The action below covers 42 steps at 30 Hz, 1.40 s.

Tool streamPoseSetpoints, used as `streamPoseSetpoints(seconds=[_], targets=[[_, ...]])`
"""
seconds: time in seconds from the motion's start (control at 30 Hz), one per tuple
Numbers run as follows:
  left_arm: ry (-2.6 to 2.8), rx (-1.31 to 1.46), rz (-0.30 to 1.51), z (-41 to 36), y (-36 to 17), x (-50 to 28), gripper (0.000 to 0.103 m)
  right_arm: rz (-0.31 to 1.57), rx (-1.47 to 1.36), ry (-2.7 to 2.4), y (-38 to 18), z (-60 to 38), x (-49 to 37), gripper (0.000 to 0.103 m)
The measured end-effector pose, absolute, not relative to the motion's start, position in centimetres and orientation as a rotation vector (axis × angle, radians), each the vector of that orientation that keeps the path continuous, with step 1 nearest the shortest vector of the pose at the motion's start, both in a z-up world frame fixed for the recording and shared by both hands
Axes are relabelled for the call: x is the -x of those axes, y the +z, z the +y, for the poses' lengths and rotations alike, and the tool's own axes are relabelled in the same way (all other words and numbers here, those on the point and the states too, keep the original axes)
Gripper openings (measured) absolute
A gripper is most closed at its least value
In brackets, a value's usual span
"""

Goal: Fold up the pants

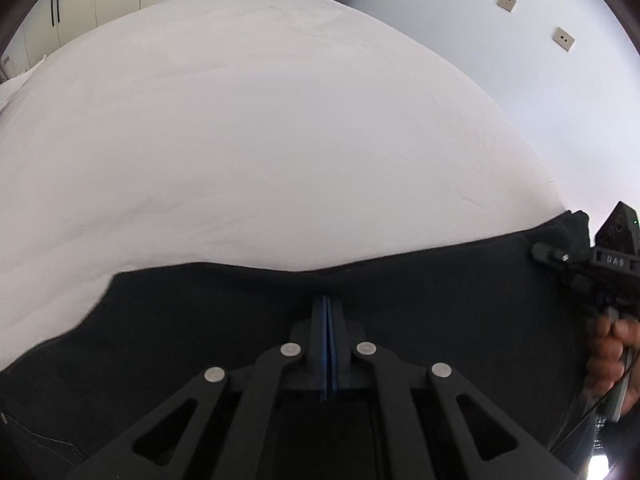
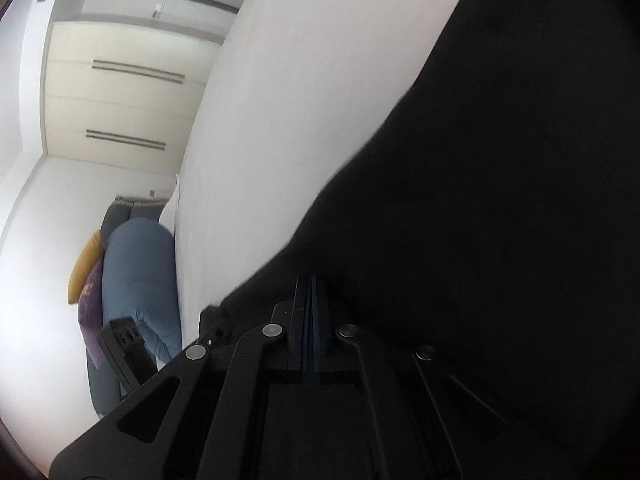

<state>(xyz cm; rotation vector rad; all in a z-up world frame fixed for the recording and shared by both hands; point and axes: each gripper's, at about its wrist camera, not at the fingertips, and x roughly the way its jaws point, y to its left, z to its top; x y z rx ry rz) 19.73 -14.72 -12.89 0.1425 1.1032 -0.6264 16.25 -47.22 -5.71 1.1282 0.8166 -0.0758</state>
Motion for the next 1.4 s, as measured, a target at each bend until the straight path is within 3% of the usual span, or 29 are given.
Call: streamPoseSetpoints(seconds=[0.23,0.27,0.33,0.43,0.57,0.6,0.7,0.73,0.77,1.07,1.27,1.3,1.37,1.4], targets=[[-0.486,-0.080,1.038,-6.9,-11.5,-19.6,0.004,0.658,-1.070,-0.368,-1.2,-58.5,-8.9,0.000],[-0.469,-0.077,1.017,-6.0,-10.6,-18.4,0.004,0.647,-1.069,-0.362,-0.4,-58.3,-8.2,0.006],[-0.488,-0.056,1.007,-5.9,-10.0,-16.0,0.007,0.641,-1.105,-0.255,0.3,-56.1,-7.4,0.007],[-0.534,-0.091,1.022,-6.9,-11.0,-11.9,0.022,0.720,-1.164,-0.033,-1.0,-48.9,-8.2,0.007],[-0.519,-0.085,1.014,-4.9,-13.4,-6.9,0.023,0.925,-1.142,0.160,-5.7,-38.7,-10.6,0.006],[-0.516,-0.073,1.014,-3.8,-13.4,-6.5,0.023,0.964,-1.118,0.166,-6.8,-37.8,-10.6,0.000],[-0.481,-0.059,1.010,-2.5,-13.5,-6.3,0.022,0.921,-1.072,0.170,-7.3,-38.5,-10.4,0.000],[-0.468,-0.043,1.007,-1.0,-13.5,-6.5,0.017,0.907,-1.065,0.145,-7.0,-38.5,-11.1,0.000],[-0.467,-0.018,1.011,0.5,-13.3,-7.0,0.004,0.884,-1.063,0.108,-6.8,-38.7,-12.9,0.000],[-0.469,0.085,0.988,10.2,-13.6,-8.8,0.005,0.666,-1.197,-0.214,-6.1,-50.0,-7.1,0.000],[-0.284,0.079,0.967,13.1,-10.7,-12.3,0.004,0.618,-1.201,-0.378,-4.0,-53.5,-3.3,0.002],[-0.287,0.087,0.950,12.3,-9.7,-12.7,0.009,0.624,-1.186,-0.371,-3.4,-52.8,-3.7,0.007],[-0.378,0.145,0.896,11.3,-8.0,-13.3,0.031,0.631,-1.157,-0.270,-1.9,-50.4,-5.4,0.007],[-0.410,0.128,0.888,9.6,-7.5,-13.5,0.037,0.647,-1.136,-0.209,-1.3,-48.8,-6.8,0.007]])
